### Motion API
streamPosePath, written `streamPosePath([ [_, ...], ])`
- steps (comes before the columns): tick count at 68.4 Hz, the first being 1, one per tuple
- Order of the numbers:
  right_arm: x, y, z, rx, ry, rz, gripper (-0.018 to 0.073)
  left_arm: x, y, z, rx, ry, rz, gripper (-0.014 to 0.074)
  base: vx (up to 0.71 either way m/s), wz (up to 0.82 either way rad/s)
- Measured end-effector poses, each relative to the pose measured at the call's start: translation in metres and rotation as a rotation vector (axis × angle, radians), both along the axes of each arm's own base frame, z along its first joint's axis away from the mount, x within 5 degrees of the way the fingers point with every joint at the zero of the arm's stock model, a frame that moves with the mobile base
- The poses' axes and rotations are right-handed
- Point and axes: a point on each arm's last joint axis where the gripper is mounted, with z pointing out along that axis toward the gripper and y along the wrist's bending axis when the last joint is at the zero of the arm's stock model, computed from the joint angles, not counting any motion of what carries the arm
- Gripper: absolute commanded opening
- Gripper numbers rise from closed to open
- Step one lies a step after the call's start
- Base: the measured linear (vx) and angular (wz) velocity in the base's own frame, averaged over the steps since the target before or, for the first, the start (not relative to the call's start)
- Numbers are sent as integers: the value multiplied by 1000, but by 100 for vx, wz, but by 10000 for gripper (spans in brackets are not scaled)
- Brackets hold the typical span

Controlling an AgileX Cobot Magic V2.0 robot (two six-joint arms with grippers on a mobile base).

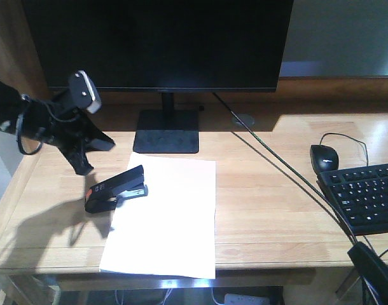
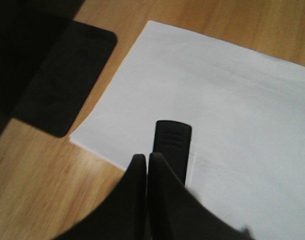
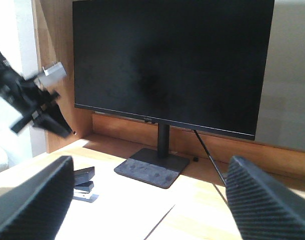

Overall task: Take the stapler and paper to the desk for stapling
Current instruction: 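Open the left gripper and raise it off the stapler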

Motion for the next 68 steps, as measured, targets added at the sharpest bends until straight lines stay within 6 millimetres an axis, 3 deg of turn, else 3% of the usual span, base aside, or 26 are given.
streamPosePath([
  [17, 0, 0, 0, 0, 0, 0, 584, -30, 20, 55, 101, -8, 237, -6, 0, 0],
  [32, 0, 0, 0, 0, 0, 0, 584, -55, 26, 98, -72, 25, 533, -6, 0, 0],
  [39, 0, 0, 0, 0, 0, 0, 584, -65, 29, 114, -124, -6, 593, -6, 0, 0],
  [58, 0, 0, 0, 0, 0, 1, 584, -88, 37, 141, -266, 8, 779, -6, 0, 0],
  [68, 0, 0, 0, 0, 0, 1, 584, -110, 42, 147, -312, -64, 829, -6, 0, 0],
])
